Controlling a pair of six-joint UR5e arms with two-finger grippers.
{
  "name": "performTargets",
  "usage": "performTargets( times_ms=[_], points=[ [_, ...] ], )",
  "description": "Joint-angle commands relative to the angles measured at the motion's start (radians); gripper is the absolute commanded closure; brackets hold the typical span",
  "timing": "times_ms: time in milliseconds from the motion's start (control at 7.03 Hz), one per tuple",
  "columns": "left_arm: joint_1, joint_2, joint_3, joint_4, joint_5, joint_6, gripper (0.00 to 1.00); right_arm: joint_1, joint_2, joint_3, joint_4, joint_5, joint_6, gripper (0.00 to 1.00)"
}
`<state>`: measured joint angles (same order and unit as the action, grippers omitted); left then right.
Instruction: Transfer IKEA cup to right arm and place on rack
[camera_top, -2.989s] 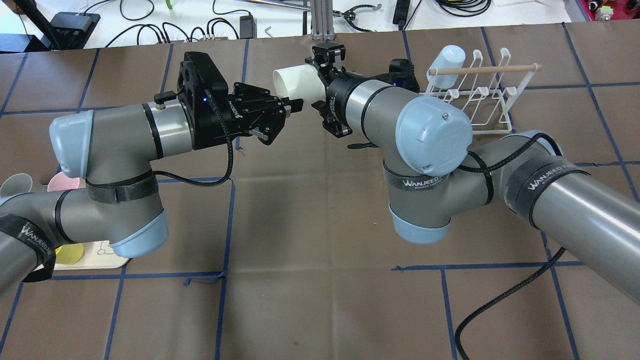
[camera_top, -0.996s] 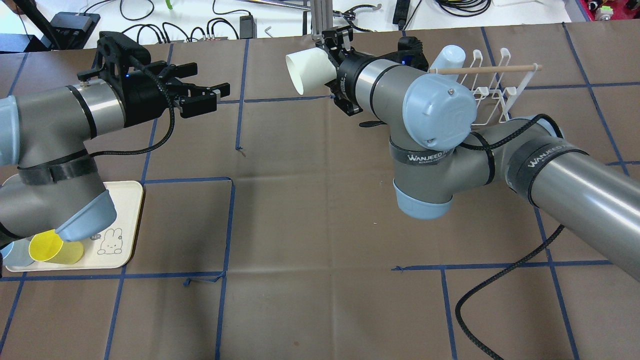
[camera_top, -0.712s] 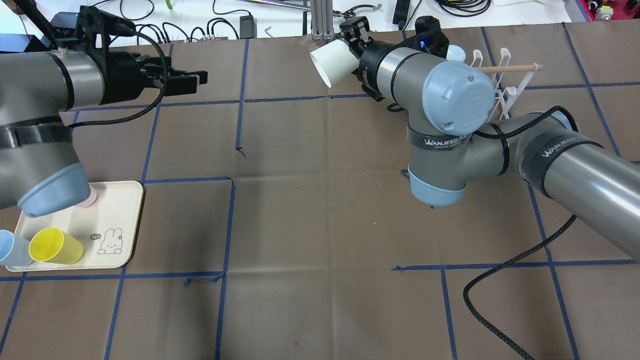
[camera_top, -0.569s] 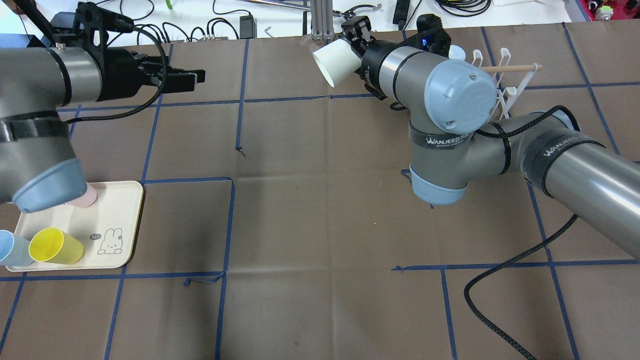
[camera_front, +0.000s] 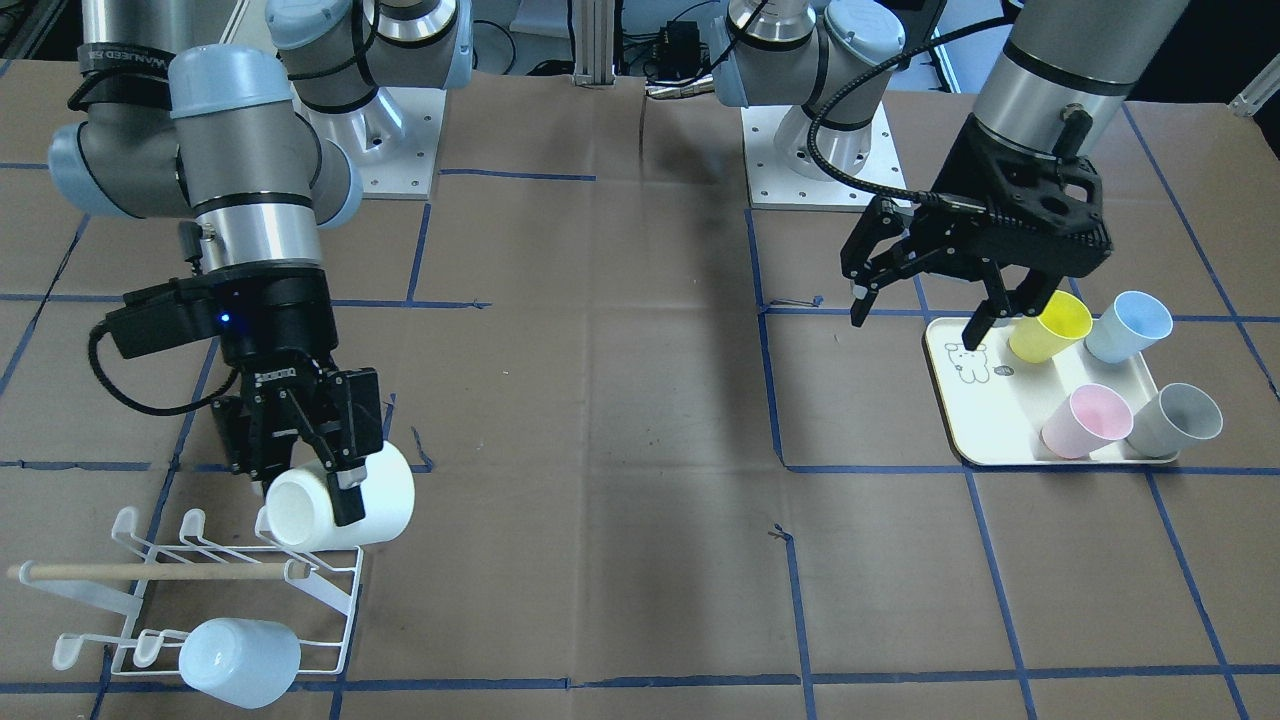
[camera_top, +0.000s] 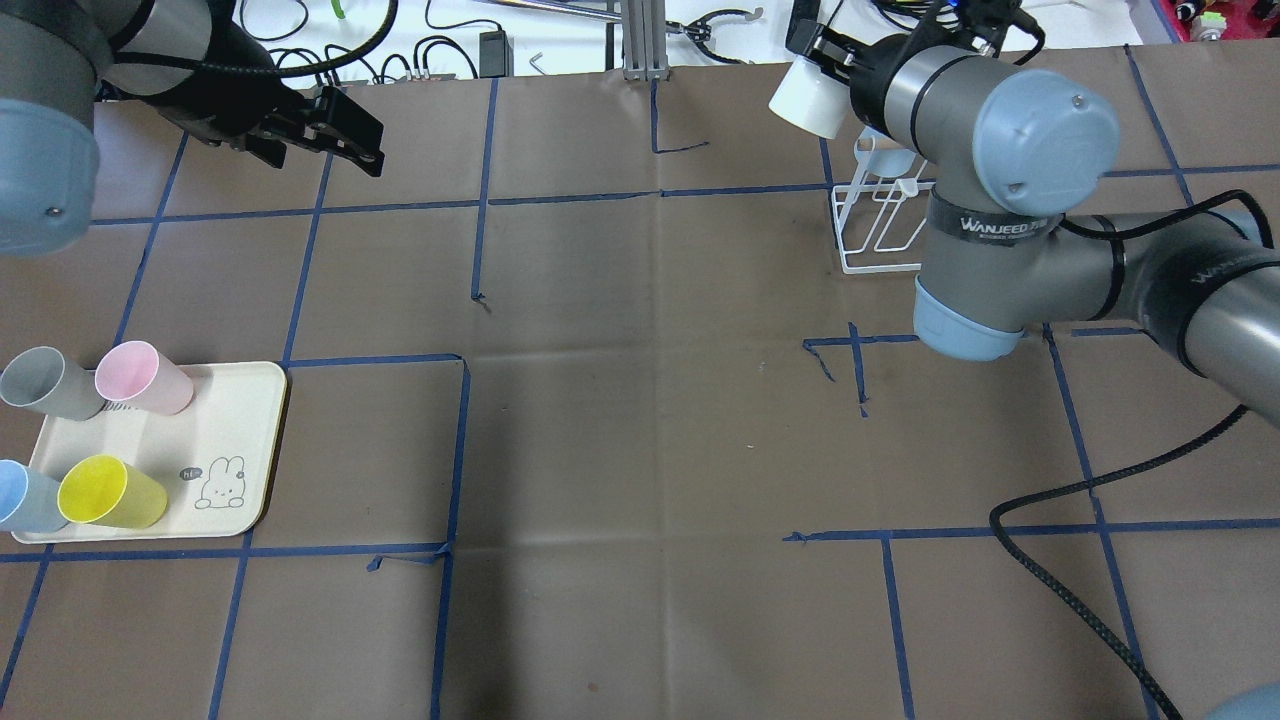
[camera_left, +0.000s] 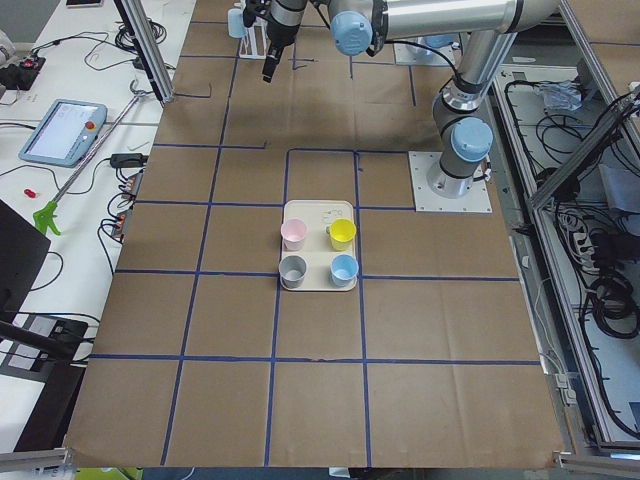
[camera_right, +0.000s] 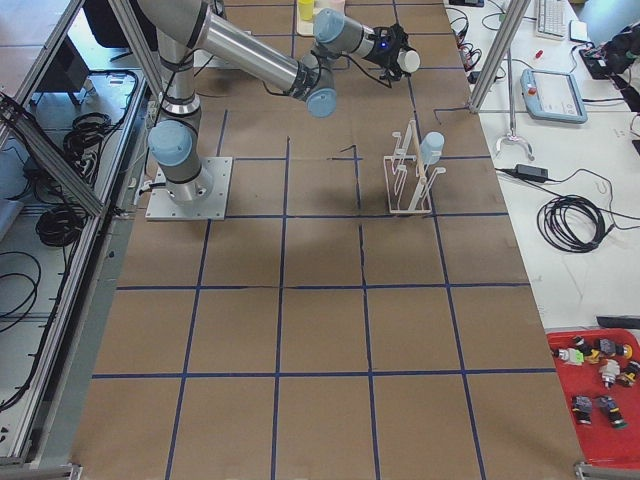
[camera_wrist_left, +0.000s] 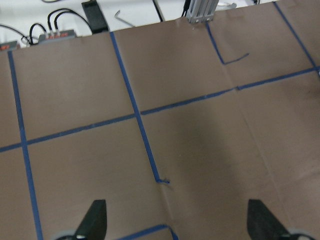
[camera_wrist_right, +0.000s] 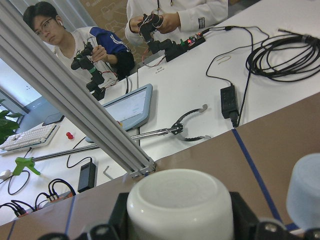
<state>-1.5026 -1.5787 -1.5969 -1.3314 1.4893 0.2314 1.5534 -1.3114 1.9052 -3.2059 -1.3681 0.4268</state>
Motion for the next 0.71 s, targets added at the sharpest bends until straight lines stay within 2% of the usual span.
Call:
performTargets(
  times_ms=[0, 569],
  points=[
    [-0.051, 0.003, 0.014, -0.155, 0.086, -0.122, 0.01, -0.061, 0.047, -0.072, 0.0, 0.0, -0.272, 0.9],
    [-0.051, 0.032, -0.05, -0.141, 0.088, -0.123, 0.01, -0.222, 0.162, -0.187, -0.002, 0.018, -0.514, 0.9]
  ],
)
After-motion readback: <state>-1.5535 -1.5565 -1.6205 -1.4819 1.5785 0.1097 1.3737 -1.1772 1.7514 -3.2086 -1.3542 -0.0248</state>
